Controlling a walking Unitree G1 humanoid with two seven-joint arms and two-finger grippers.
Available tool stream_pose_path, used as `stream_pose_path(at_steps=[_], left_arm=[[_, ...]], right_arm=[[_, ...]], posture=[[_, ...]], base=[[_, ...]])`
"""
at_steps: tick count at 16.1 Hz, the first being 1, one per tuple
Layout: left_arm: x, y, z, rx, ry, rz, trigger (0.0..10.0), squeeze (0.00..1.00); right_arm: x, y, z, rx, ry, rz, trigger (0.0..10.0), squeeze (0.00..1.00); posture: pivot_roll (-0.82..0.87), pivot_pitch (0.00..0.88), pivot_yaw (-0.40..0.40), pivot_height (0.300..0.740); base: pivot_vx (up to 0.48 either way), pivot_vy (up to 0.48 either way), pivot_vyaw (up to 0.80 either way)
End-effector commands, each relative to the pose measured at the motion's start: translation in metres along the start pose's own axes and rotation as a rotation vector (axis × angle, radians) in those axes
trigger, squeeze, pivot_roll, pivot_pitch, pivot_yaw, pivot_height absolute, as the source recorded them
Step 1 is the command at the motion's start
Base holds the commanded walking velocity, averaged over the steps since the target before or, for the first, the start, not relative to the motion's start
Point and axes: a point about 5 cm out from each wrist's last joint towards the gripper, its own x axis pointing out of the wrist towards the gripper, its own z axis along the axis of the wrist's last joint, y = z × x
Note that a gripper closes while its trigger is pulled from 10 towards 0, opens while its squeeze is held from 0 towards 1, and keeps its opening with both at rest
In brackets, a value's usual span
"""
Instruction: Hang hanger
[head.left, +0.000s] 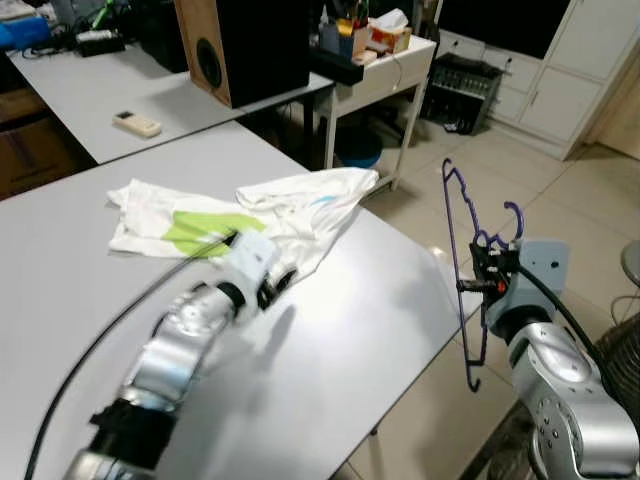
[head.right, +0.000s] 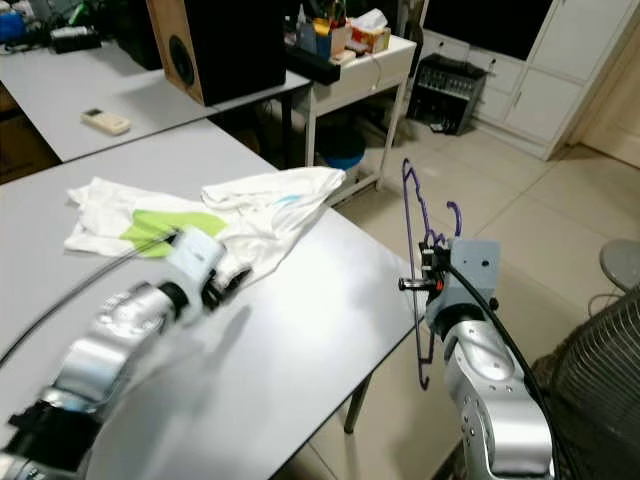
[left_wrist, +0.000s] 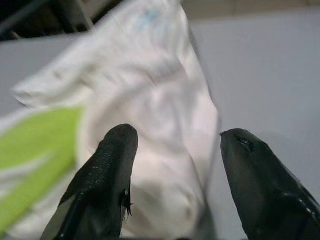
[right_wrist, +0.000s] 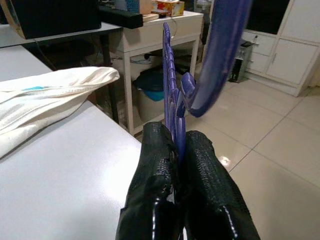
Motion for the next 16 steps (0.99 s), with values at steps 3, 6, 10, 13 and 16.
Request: stream_pose_path(at_steps=[3,6,10,13,16], left_arm=[[0.009,0.010,-0.016,0.110,0.096,0.060,10.0,0.00],[0.013,0.016,-0.032,0.185,0.181,0.083,10.0,0.00],[0.016,0.018,-0.038,0.066,0.160,0.084,2.8,0.00],[0.017,0.018,-0.039,0.067,0.153,0.070,0.0,0.00],[0.016,0.016,-0.039,0.037,0.145,0.024,0.0,0.00]], right_arm=[[0.000,-0.004,0.004,-0.011,-0.017,-0.015,10.0,0.00],[-0.001,-0.003,0.004,-0.011,-0.018,-0.011,10.0,0.00],[0.000,-0.002,0.004,-0.011,-0.016,-0.009,10.0,0.00],[0.000,-0.002,0.004,-0.011,-0.015,-0.008,10.0,0.00],[0.000,-0.002,0.003,-0.013,-0.013,-0.011,10.0,0.00]], posture=[[-0.19,0.000,-0.035,0.740],[-0.19,0.000,-0.035,0.740],[-0.18,0.000,-0.036,0.740],[-0.18,0.000,-0.033,0.740],[-0.18,0.000,-0.030,0.740]], base=[[0.000,0.000,0.00],[0.000,0.000,0.00],[0.000,0.000,0.00],[0.000,0.000,0.00],[0.000,0.000,0.00]])
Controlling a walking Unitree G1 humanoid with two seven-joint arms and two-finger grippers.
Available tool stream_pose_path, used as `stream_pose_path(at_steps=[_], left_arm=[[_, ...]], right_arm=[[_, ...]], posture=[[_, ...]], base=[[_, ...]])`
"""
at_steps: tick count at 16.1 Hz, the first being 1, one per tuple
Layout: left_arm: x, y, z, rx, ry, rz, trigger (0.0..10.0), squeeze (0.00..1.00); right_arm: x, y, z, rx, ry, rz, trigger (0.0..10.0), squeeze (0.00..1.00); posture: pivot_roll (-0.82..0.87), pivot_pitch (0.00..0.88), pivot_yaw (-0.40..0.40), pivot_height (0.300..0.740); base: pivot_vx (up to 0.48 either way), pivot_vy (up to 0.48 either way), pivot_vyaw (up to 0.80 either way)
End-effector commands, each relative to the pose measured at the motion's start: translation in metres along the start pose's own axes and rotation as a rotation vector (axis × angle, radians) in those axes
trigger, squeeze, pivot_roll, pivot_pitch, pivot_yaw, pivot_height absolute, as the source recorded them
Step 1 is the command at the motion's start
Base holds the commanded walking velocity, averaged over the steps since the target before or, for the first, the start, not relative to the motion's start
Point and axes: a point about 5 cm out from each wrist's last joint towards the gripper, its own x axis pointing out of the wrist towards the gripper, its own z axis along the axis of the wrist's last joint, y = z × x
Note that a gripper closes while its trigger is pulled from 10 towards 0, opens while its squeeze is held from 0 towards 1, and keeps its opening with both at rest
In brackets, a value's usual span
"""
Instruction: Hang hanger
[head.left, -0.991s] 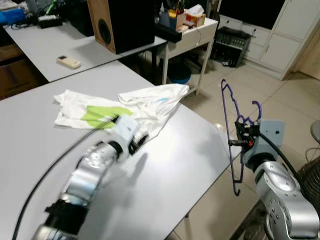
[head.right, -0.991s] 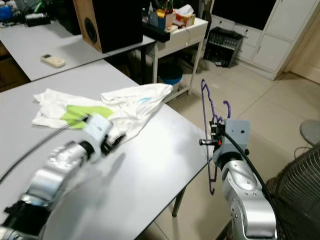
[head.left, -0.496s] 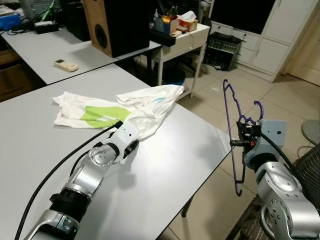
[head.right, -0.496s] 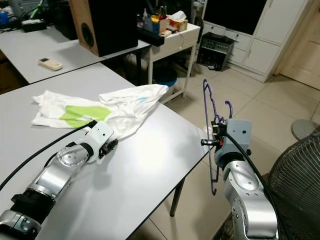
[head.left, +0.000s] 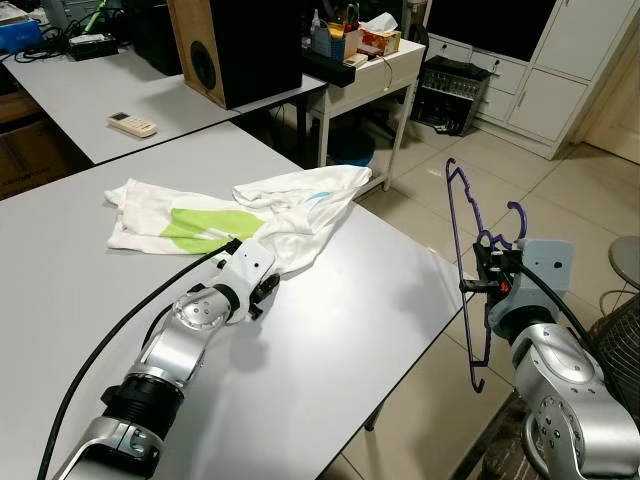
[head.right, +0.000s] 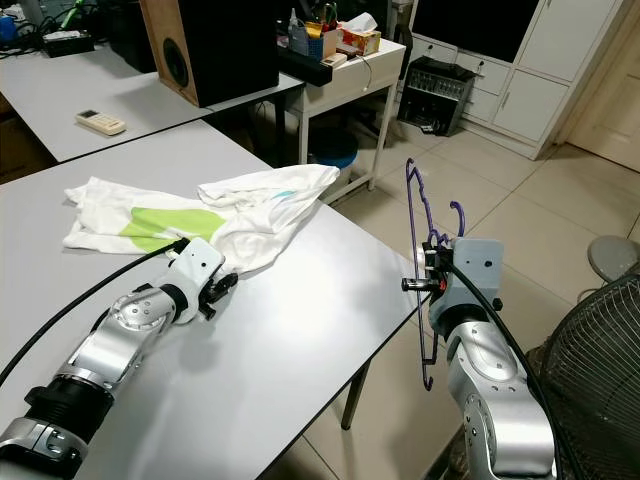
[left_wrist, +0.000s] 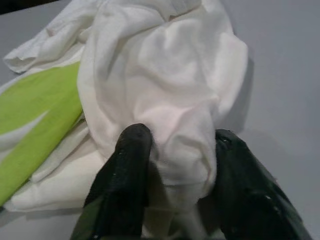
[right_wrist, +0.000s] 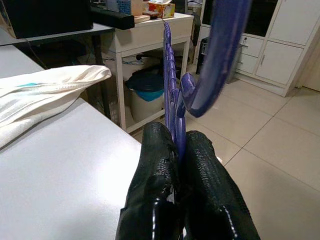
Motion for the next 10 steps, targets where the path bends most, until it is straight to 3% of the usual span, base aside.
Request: stream_pose_path(at_steps=[1,4,7,10], left_arm=[[0.000,-0.004,-0.012,-0.017,0.052,-0.021,0.0,0.00],[-0.003,-0.003,-0.009,-0.034,0.023,-0.073,0.0,0.00],[-0.011,0.001,-0.010,0.030,0.032,-0.147,0.0,0.00],[-0.044,0.018,-0.012,0.073,0.051,-0.282,0.0,0.00]], right_arm=[[0.000,0.000,0.002,-0.007,-0.013,-0.002,10.0,0.00],[0.001,0.000,0.003,-0.010,-0.017,0.000,10.0,0.00],[0.002,0.001,0.003,-0.007,-0.020,0.000,10.0,0.00],[0.002,0.006,0.004,0.016,-0.025,0.039,10.0,0.00]], posture=[[-0.18,0.000,-0.030,0.740],[-0.18,0.000,-0.032,0.740],[-0.17,0.000,-0.035,0.740],[-0.17,0.000,-0.034,0.740]], base=[[0.000,0.000,0.00],[0.000,0.000,0.00],[0.000,0.000,0.00],[0.000,0.000,0.00]])
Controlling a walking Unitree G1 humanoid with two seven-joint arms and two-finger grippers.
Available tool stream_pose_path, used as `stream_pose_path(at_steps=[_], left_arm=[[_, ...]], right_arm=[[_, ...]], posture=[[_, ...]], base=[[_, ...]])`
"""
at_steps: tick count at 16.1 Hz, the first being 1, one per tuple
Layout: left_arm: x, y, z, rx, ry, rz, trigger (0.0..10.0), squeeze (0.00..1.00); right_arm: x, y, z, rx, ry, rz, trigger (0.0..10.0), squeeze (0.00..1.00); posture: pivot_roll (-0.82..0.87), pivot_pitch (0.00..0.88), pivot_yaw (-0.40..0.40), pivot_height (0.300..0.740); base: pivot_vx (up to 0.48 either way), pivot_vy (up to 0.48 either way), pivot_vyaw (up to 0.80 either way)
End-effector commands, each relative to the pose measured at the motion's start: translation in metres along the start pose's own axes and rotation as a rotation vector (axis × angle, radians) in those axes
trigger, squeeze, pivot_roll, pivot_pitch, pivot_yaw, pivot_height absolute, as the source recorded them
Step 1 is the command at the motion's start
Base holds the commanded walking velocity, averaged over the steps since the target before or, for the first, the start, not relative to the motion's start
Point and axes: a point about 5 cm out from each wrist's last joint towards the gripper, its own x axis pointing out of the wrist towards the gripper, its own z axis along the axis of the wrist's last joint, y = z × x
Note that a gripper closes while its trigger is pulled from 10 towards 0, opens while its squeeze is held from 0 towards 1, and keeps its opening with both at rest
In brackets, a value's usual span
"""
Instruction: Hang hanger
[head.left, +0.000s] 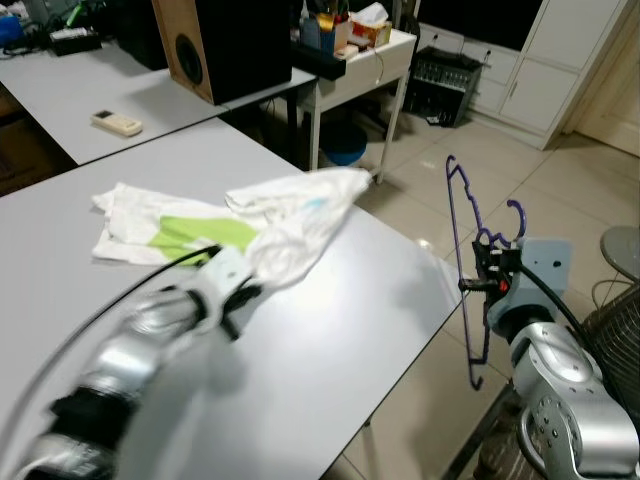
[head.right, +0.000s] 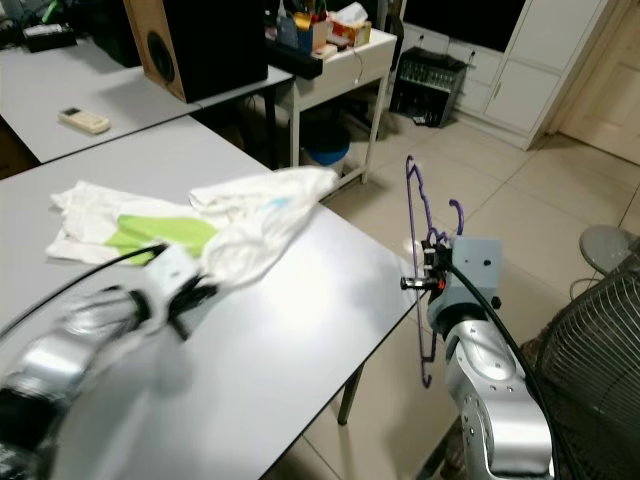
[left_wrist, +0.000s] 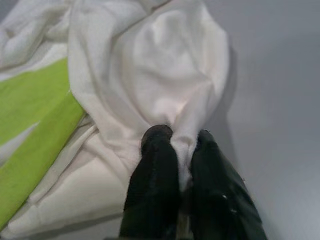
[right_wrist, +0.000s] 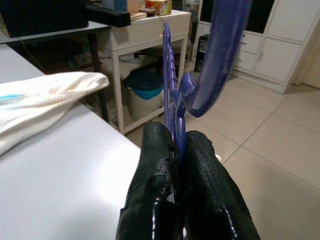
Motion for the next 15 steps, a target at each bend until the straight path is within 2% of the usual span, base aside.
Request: stream_pose_path(at_steps=[1,2,3,5,7,9,10,11,12,15], left_arm=[[-0.007,-0.003,-0.003,-0.015,0.015,-0.051,0.0,0.00],[-0.026,-0.001,-0.003,-0.002,0.005,-0.100,0.0,0.00],[-0.050,0.000,-0.006,0.029,0.028,-0.143,0.0,0.00],[-0.089,-0.002,-0.012,0.037,0.107,-0.184,0.0,0.00],[-0.107,-0.008,-0.011,0.022,0.137,-0.209,0.0,0.00],[-0.136,-0.015,-0.002,0.007,0.164,-0.223,0.0,0.00],[-0.141,-0.012,0.002,-0.015,0.158,-0.195,10.0,0.00],[-0.144,-0.010,0.011,-0.043,0.114,-0.189,10.0,0.67],[-0.147,-0.011,0.022,-0.056,0.038,-0.209,10.0,1.00],[-0.162,-0.010,0.047,-0.136,-0.142,-0.238,10.0,1.00]], right_arm=[[0.002,0.003,0.002,0.007,-0.012,0.020,10.0,0.00],[0.002,0.005,0.002,0.007,-0.012,0.032,10.0,0.00],[0.003,0.008,0.002,0.008,-0.015,0.046,10.0,0.00],[0.004,0.012,0.001,0.011,-0.015,0.066,10.0,0.00],[0.005,0.014,0.000,0.015,-0.015,0.078,10.0,0.00],[0.011,0.019,-0.002,0.026,-0.014,0.105,10.0,0.00],[0.013,0.023,-0.002,0.030,-0.015,0.123,10.0,0.00],[0.015,0.025,-0.003,0.036,-0.005,0.140,10.0,0.00],[0.015,0.027,-0.004,0.049,0.005,0.155,10.0,0.00],[0.015,0.030,-0.002,0.036,-0.008,0.185,10.0,0.00]], posture=[[-0.16,0.000,-0.037,0.740],[-0.15,0.000,-0.037,0.740],[-0.14,0.000,-0.040,0.740],[-0.12,0.000,-0.043,0.740],[-0.11,0.000,-0.045,0.740],[-0.07,0.000,-0.061,0.740],[-0.06,0.000,-0.067,0.740],[-0.05,0.000,-0.072,0.740],[-0.05,0.000,-0.073,0.740],[-0.05,0.000,-0.066,0.740]], base=[[0.000,0.000,0.00],[0.000,0.000,0.00],[0.000,0.000,0.00],[0.000,0.000,0.00],[0.000,0.000,0.00],[0.000,0.000,0.00],[0.000,0.000,0.00],[0.000,0.000,0.00],[0.000,0.000,0.00],[0.000,0.000,0.00]])
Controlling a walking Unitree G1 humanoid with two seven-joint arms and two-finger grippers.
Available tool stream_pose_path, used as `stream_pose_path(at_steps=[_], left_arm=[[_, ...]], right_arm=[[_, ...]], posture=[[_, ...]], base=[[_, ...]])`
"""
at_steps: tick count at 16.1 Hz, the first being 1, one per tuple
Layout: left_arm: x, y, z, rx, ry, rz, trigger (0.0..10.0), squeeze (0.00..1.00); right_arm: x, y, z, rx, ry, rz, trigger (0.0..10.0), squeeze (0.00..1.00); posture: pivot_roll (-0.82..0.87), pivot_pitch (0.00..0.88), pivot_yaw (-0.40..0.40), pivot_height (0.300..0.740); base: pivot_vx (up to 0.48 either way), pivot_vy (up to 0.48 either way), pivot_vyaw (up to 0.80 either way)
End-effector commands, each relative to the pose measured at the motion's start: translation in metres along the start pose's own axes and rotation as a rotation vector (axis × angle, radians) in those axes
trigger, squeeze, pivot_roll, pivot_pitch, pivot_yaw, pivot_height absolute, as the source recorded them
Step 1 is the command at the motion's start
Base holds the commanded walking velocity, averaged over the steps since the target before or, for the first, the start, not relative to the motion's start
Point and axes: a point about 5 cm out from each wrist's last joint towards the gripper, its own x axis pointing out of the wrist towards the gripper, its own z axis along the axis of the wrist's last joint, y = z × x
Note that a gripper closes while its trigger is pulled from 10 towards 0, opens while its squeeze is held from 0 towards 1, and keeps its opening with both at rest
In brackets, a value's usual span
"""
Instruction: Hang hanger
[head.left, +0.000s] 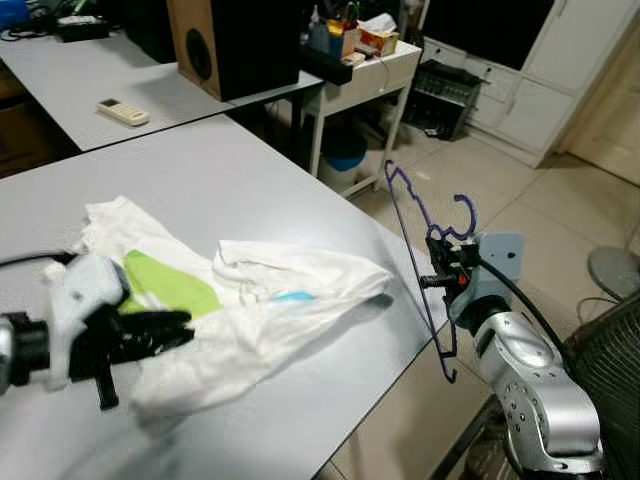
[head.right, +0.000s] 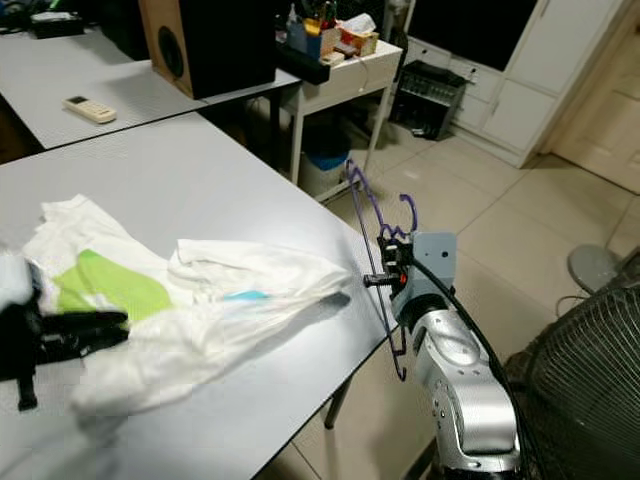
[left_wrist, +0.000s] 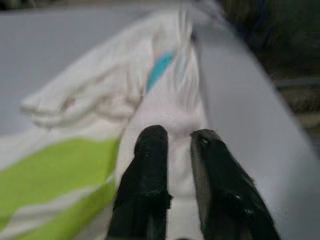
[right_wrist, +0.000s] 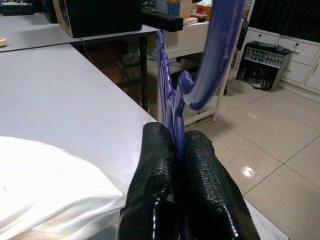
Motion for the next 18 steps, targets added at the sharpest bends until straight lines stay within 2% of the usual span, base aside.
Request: stream_pose_path(at_steps=[1,2,3,4,5,6,7,8,9,10,11,13,18], left_arm=[[-0.006,-0.002,0.009,-0.003,-0.044,-0.014,10.0,1.00],[-0.012,-0.001,0.014,-0.017,-0.092,-0.019,10.0,1.00],[-0.011,0.002,0.019,-0.010,-0.141,0.002,10.0,1.00],[-0.002,0.007,0.025,0.028,-0.209,0.073,10.0,1.00],[0.019,0.017,0.029,0.030,-0.311,0.202,10.0,1.00],[0.026,0.019,0.030,0.026,-0.351,0.246,10.0,1.00],[0.042,0.024,0.029,-0.012,-0.408,0.334,10.0,1.00],[0.048,0.026,0.027,-0.037,-0.423,0.373,10.0,1.00],[0.062,0.026,0.024,-0.085,-0.432,0.429,10.0,0.95],[0.076,0.019,0.021,-0.094,-0.423,0.440,10.0,0.75],[0.084,0.012,0.024,-0.102,-0.445,0.435,10.0,0.67],[0.093,0.003,0.029,-0.107,-0.480,0.434,10.0,0.63],[0.096,0.005,0.027,-0.087,-0.476,0.479,10.0,0.59]], right_arm=[[0.000,-0.002,0.002,-0.002,-0.007,0.010,10.0,0.00],[-0.001,-0.001,0.005,-0.013,-0.032,0.023,10.0,0.00],[-0.002,-0.001,0.008,-0.032,-0.058,0.029,10.0,0.00],[-0.002,0.000,0.012,-0.046,-0.088,0.029,10.0,0.00],[-0.003,0.000,0.019,-0.062,-0.122,0.023,10.0,0.00],[-0.003,0.000,0.021,-0.078,-0.128,0.018,10.0,0.00],[-0.003,-0.001,0.025,-0.120,-0.140,0.013,10.0,0.00],[-0.003,-0.001,0.027,-0.141,-0.146,0.012,10.0,0.00],[-0.005,-0.002,0.033,-0.160,-0.162,0.018,10.0,0.00],[-0.009,-0.003,0.042,-0.158,-0.184,0.029,10.0,0.00],[-0.012,0.000,0.046,-0.166,-0.191,0.058,10.0,0.00],[-0.018,0.008,0.048,-0.177,-0.182,0.129,10.0,0.00],[-0.020,0.005,0.039,-0.116,-0.145,0.105,10.0,0.00]], posture=[[-0.05,0.000,-0.067,0.740],[-0.05,0.000,-0.066,0.740],[-0.05,0.000,-0.065,0.740],[-0.07,0.000,-0.065,0.740],[-0.08,0.000,-0.060,0.740],[-0.09,0.000,-0.051,0.740],[-0.09,0.000,-0.051,0.740],[-0.09,0.000,-0.045,0.740],[-0.10,0.000,-0.042,0.740],[-0.11,0.000,-0.035,0.740],[-0.11,0.000,-0.031,0.740],[-0.11,0.000,-0.030,0.740],[-0.11,0.000,-0.036,0.740]], base=[[0.000,0.000,0.00],[0.000,0.000,0.00],[0.000,0.000,0.00],[0.000,0.000,0.00],[0.000,0.000,0.00],[0.000,0.000,0.00],[0.000,0.000,0.00],[0.000,0.000,0.00],[0.000,0.000,0.00],[0.000,0.000,0.00],[0.000,0.000,0.00],[0.000,0.000,0.23],[0.000,-0.096,0.74]])
